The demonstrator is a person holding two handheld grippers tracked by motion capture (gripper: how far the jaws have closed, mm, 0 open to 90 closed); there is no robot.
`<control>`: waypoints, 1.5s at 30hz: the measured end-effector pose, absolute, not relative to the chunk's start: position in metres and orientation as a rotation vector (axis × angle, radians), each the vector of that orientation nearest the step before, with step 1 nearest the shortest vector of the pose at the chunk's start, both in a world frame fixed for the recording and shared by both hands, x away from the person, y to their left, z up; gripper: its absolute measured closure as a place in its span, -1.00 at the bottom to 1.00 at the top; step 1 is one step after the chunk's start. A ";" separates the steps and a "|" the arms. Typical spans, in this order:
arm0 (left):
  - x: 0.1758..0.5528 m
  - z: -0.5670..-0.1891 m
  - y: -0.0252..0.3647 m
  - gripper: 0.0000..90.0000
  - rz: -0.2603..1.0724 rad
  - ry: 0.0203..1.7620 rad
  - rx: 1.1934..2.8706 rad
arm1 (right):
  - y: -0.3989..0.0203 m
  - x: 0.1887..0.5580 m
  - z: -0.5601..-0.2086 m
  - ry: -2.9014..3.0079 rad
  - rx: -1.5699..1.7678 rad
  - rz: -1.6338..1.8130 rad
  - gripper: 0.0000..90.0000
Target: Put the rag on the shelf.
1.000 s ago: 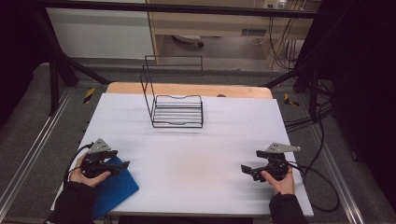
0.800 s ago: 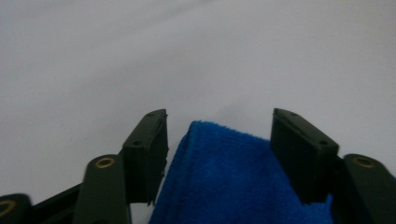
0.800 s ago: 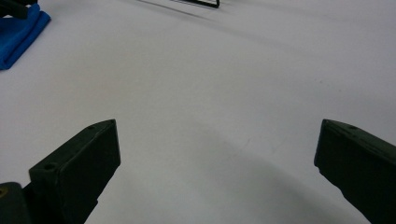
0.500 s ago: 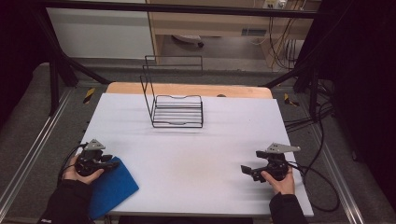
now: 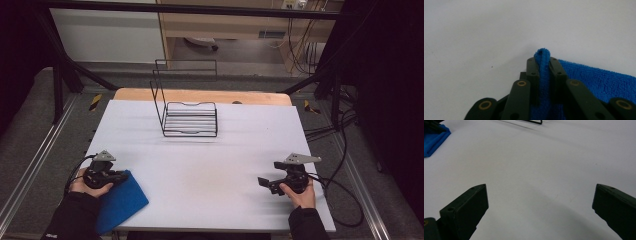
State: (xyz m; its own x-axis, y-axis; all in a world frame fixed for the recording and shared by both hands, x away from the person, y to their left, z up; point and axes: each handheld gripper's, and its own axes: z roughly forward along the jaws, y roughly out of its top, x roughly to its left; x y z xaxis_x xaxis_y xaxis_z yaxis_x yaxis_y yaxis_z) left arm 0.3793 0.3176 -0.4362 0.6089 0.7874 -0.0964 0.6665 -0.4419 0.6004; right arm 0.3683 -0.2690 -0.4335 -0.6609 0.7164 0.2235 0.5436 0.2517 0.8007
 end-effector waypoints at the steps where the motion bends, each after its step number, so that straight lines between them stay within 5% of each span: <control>1: 0.379 -0.436 0.317 0.81 0.265 1.137 2.235 | -0.269 0.368 -0.433 2.328 1.188 1.373 -0.98; 14: 0.388 -0.419 0.307 0.85 0.310 1.065 2.076 | -0.270 0.369 -0.432 2.318 1.191 1.375 -0.98; 26: 0.422 -0.432 0.306 0.81 0.370 1.203 2.025 | -0.269 0.369 -0.432 2.316 1.192 1.370 -0.98; 35: 0.398 -0.402 0.304 -0.16 0.468 1.162 2.003 | -0.269 0.368 -0.431 2.308 1.192 1.369 -0.97; 42: 0.374 -0.398 0.280 -0.47 0.426 1.066 2.099 | -0.269 0.368 -0.431 2.307 1.192 1.363 -0.97; 45: 0.359 -0.403 0.265 -0.39 0.362 1.030 2.147 | -0.269 0.368 -0.431 2.306 1.192 1.363 -0.97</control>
State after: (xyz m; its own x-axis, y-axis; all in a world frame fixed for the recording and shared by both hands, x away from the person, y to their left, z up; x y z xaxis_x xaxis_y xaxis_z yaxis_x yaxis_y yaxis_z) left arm 0.3588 0.2648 -0.4032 0.6419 0.7650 -0.0521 0.5637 -0.4248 0.7084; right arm 0.3676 -0.2691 -0.4310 -0.6511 0.7295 0.2096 0.5355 0.2457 0.8080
